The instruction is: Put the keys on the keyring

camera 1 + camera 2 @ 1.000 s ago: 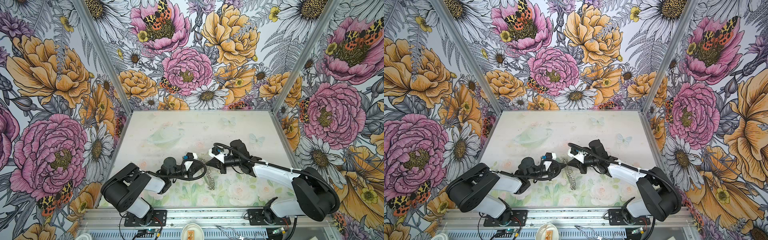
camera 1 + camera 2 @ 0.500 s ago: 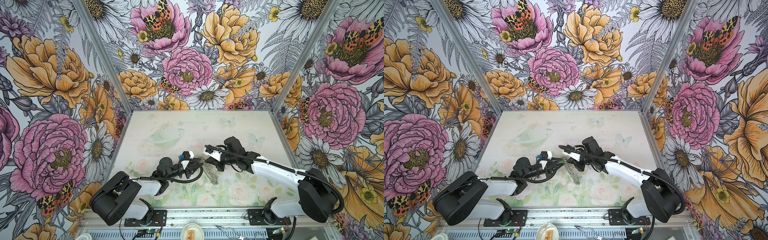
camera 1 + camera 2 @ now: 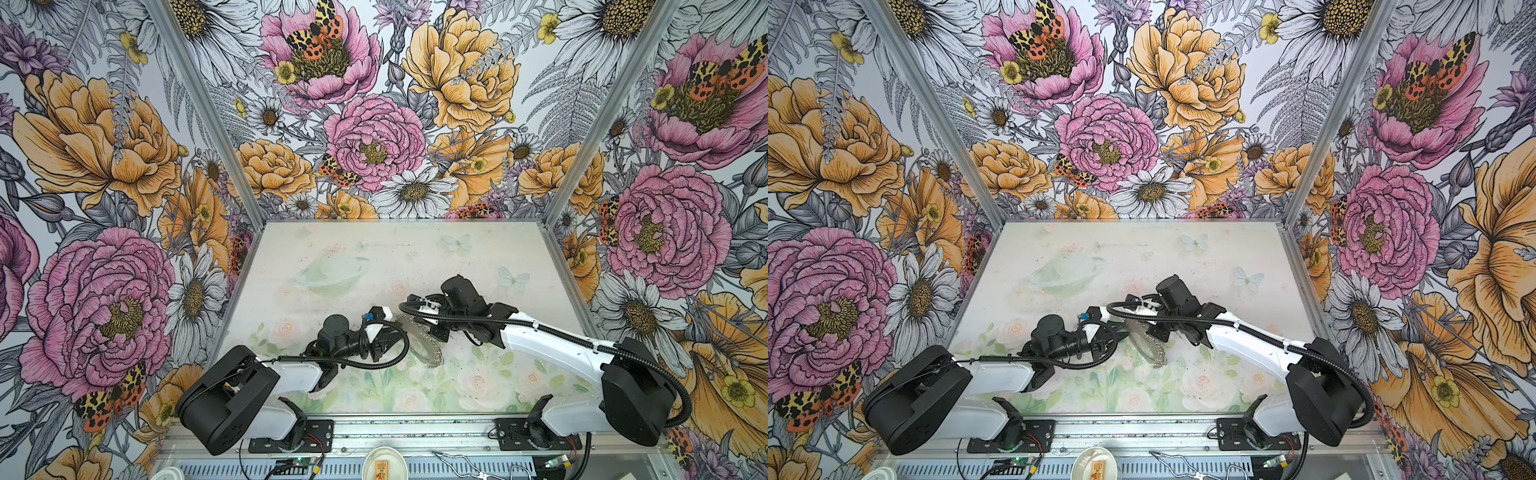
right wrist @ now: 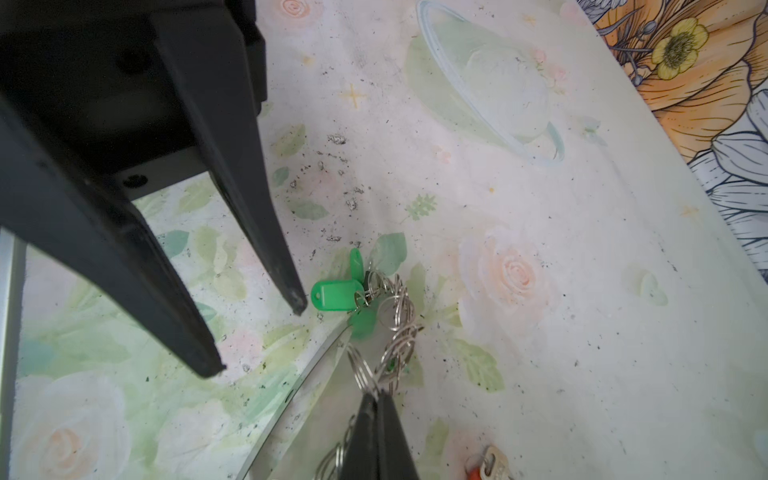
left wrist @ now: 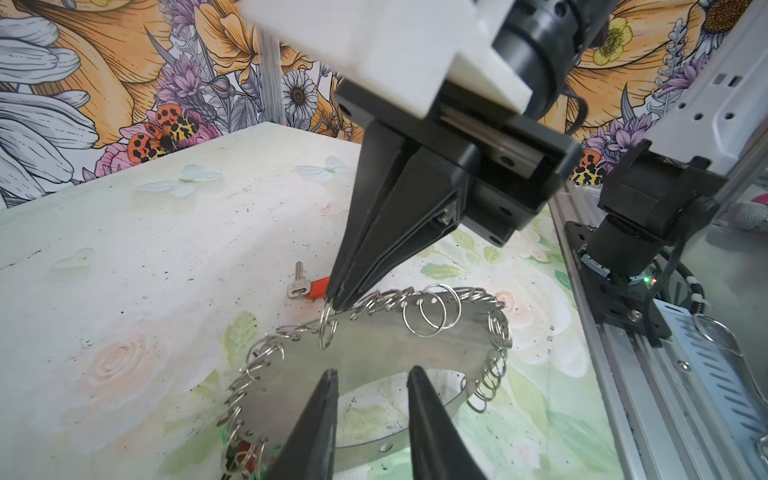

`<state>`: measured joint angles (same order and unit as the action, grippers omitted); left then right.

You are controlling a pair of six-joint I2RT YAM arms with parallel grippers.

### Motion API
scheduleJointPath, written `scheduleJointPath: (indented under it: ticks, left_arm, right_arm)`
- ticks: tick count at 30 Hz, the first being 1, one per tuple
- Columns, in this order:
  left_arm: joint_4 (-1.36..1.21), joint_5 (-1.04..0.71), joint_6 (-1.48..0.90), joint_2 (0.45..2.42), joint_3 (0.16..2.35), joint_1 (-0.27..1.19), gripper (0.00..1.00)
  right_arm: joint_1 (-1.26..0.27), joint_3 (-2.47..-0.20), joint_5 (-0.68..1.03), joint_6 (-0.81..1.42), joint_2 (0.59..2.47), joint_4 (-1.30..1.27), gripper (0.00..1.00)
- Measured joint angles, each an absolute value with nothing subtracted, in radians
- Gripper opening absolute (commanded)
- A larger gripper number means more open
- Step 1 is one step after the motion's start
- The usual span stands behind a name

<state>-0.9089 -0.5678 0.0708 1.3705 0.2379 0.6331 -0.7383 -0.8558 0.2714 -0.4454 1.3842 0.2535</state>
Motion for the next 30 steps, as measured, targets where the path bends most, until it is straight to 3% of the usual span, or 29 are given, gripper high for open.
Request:
scheduleJointPath:
  ticks: [11,18,23,30]
  left_arm:
    - [-0.941,-0.507,0.07,1.415,0.252,0.646,0.33]
    - [-0.978,-0.49,0.055,1.449,0.277,0.646,0.3]
    - [-0.984,-0.486,0.051,1.451,0.281,0.646,0.22]
    - [-0.982,-0.486,0.051,1.469,0.289,0.646,0.21]
  right_arm:
    - [-0.805,-0.858,0.149,-0.492,1.384,0.244,0.0]
    - [-0.828,-0.858,0.139,-0.496,1.382,0.238,0.0]
    - [-0.831,-0.858,0.139,-0.496,1.382,0.237,0.0]
    - [-0.831,-0.858,0.143,-0.496,1.38,0.238,0.0]
